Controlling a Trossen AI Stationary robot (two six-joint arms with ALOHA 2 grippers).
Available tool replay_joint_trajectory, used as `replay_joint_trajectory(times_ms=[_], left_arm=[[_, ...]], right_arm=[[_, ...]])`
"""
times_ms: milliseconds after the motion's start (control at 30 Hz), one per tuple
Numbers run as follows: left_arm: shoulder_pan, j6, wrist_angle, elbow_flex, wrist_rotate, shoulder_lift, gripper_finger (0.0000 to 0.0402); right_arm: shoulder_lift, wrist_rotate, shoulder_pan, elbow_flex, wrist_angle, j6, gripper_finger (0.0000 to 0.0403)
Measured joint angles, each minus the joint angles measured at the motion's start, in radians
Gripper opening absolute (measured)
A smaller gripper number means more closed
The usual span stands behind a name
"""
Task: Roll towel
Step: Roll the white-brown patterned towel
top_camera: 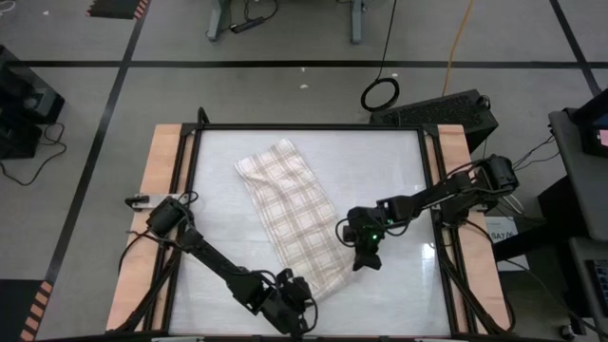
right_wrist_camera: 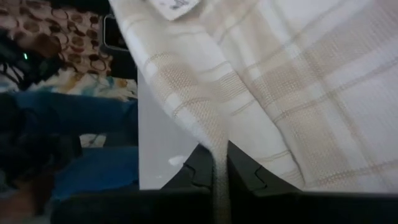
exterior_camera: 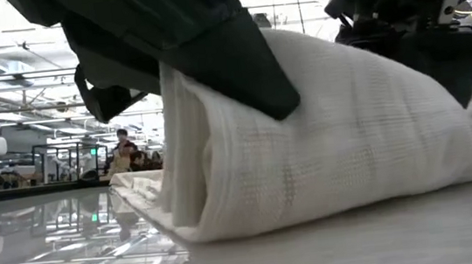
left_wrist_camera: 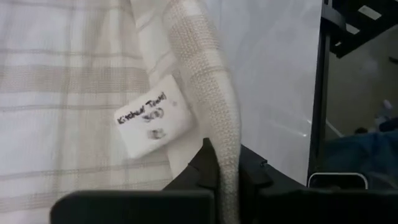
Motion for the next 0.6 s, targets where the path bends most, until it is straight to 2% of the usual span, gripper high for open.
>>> replay_joint_trajectory(times_ms=[233, 367, 500, 600], left_arm=[[0.003, -0.052, 0.025, -0.067, 0.017, -0.001, 0.0012], [0.012, -0.078, 0.082, -0.125, 0.022, -0.004, 0.0017], [0.032, -0.066, 0.145, -0.151, 0.035, -0.005, 0.0022], [0.054, -0.013, 0.161, -0.152, 0.078, -0.005, 0.0023]], right_arm=[[0.0, 0.002, 0.032, 0.0, -0.002, -0.062, 0.0027], [0.0, 0.057, 0.039, 0.002, -0.048, -0.031, 0.0052], [0.0, 0.107, 0.049, 0.002, -0.073, -0.07, 0.0083], [-0.001, 0.133, 0.062, 0.001, -0.083, -0.089, 0.012]])
